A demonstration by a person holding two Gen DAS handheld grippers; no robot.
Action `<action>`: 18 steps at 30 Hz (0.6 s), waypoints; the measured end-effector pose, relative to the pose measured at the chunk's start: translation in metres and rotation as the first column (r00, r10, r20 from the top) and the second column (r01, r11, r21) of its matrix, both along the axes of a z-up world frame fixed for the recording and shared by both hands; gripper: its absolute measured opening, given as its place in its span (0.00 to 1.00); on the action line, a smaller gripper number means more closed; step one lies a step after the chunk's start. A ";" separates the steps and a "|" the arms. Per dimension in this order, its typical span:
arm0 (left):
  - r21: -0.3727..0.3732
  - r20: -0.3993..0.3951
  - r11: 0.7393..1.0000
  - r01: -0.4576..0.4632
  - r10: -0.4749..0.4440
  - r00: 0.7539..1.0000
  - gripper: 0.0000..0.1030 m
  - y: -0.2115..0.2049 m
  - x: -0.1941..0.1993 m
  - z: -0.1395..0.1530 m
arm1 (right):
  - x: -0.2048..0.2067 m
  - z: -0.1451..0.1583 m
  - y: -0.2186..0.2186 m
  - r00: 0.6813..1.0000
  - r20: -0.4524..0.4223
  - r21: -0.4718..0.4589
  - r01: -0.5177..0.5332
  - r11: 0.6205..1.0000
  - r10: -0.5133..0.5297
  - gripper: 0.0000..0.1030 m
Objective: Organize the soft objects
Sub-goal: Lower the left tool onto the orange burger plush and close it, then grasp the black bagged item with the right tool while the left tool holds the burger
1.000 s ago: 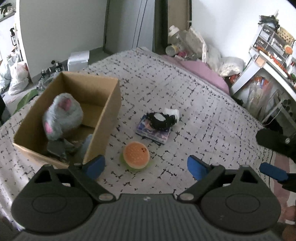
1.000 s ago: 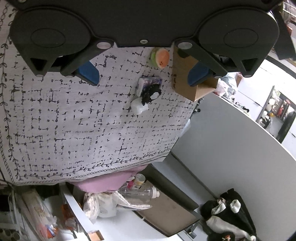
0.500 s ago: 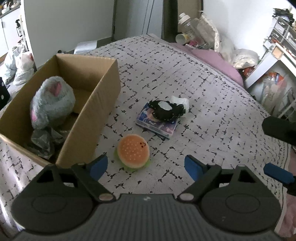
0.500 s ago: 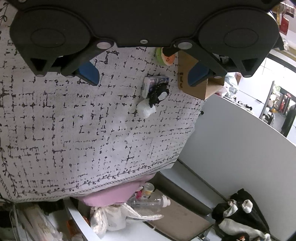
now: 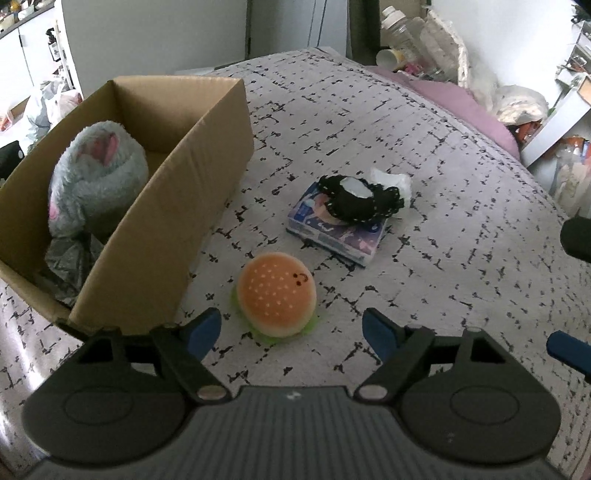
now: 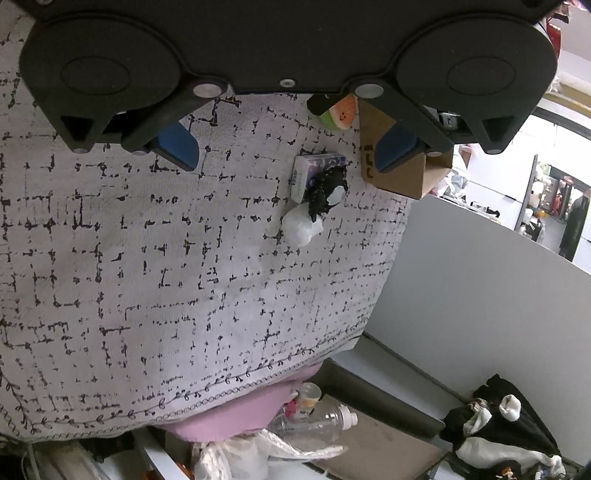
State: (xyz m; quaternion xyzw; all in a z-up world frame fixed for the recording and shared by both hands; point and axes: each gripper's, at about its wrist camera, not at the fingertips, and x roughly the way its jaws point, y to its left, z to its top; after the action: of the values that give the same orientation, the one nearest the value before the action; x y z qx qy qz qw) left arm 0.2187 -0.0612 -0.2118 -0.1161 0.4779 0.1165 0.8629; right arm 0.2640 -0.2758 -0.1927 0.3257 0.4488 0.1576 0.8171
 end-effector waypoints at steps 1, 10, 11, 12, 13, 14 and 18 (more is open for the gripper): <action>0.008 0.001 1.000 -0.006 0.006 1.000 0.81 0.000 0.001 -0.002 | 0.002 -0.002 0.001 1.000 -0.006 0.000 -0.003 1.000 0.003 0.99; -0.006 -0.005 0.994 -0.112 0.112 0.994 0.41 0.007 0.008 -0.016 | 0.021 -0.019 0.008 0.999 -0.030 0.032 -0.028 0.999 0.028 0.87; -0.016 -0.003 0.991 -0.129 0.129 0.992 0.39 0.009 0.009 -0.016 | 0.024 -0.021 0.009 0.999 -0.033 0.030 -0.027 0.999 0.028 0.85; -0.016 0.010 0.989 -0.144 0.144 0.989 0.37 0.010 0.008 -0.015 | 0.027 -0.023 0.010 0.999 -0.037 0.027 -0.028 0.999 0.029 0.81; -0.008 0.024 0.988 -0.152 0.152 0.988 0.37 0.010 0.008 -0.012 | 0.030 -0.026 0.011 0.999 -0.042 0.032 -0.030 0.999 0.031 0.77; -0.004 0.038 0.988 -0.155 0.155 0.987 0.36 0.010 0.008 -0.009 | 0.034 -0.028 0.012 0.998 -0.048 0.041 -0.031 0.999 0.033 0.75; -0.015 0.065 0.988 -0.154 0.155 0.986 0.36 0.013 0.010 0.003 | 0.044 -0.036 0.016 0.998 -0.057 0.058 -0.026 0.998 0.030 0.70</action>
State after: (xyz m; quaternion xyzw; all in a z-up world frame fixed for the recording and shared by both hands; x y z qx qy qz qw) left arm 0.2289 -0.0486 -0.2090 -0.1608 0.4393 0.1768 0.8659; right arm 0.3076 -0.2593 -0.2285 0.3472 0.4719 0.1725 0.7918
